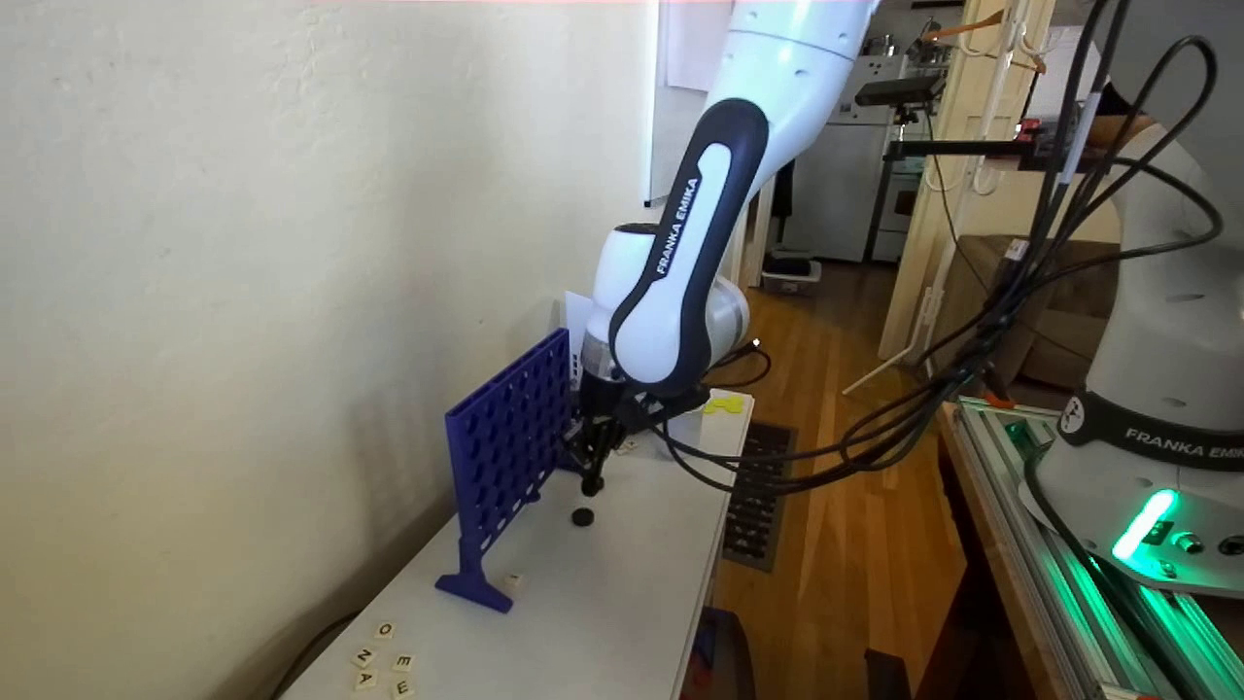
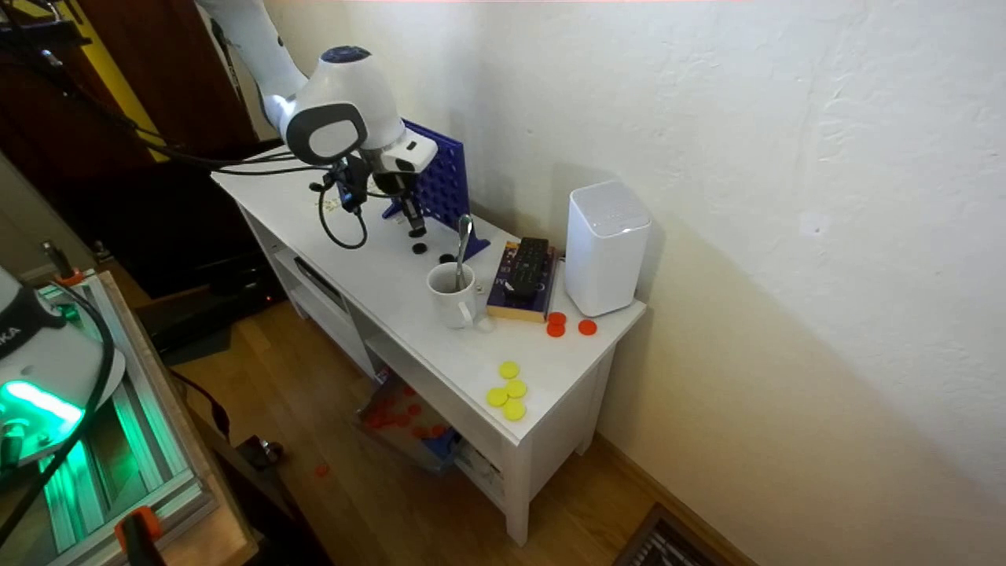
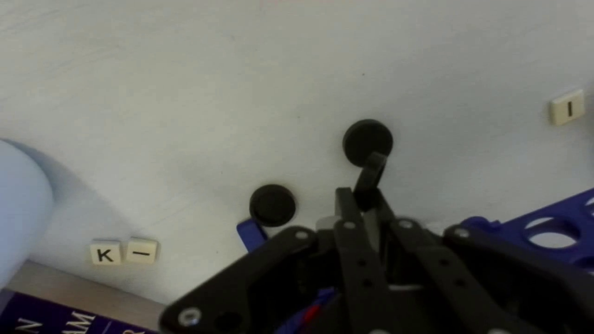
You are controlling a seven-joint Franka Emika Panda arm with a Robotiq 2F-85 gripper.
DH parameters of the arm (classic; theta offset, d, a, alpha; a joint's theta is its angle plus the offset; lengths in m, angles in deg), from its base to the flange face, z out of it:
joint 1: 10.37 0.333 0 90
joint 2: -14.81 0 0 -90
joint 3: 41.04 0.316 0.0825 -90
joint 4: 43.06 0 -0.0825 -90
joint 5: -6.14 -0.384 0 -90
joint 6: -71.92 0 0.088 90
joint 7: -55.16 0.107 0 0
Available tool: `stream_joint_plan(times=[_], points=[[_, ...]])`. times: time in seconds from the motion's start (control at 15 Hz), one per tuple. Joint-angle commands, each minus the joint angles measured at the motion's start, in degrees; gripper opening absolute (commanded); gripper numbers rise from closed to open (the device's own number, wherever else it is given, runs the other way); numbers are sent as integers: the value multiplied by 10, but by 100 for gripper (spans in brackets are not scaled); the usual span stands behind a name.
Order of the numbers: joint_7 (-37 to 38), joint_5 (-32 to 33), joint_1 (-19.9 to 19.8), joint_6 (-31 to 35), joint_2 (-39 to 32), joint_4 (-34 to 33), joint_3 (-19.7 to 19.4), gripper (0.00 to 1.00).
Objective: Place the token inside the grid
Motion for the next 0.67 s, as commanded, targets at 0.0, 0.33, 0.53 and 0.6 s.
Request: stream_joint_plan(times=[0.0,0.33,0.53,0.6], points=[[11,17,34,41,92,114,-28,2],[-37,78,113,50,216,234,-78,2],[-27,64,53,82,311,277,37,2],[-18,52,20,82,343,284,95,2]])
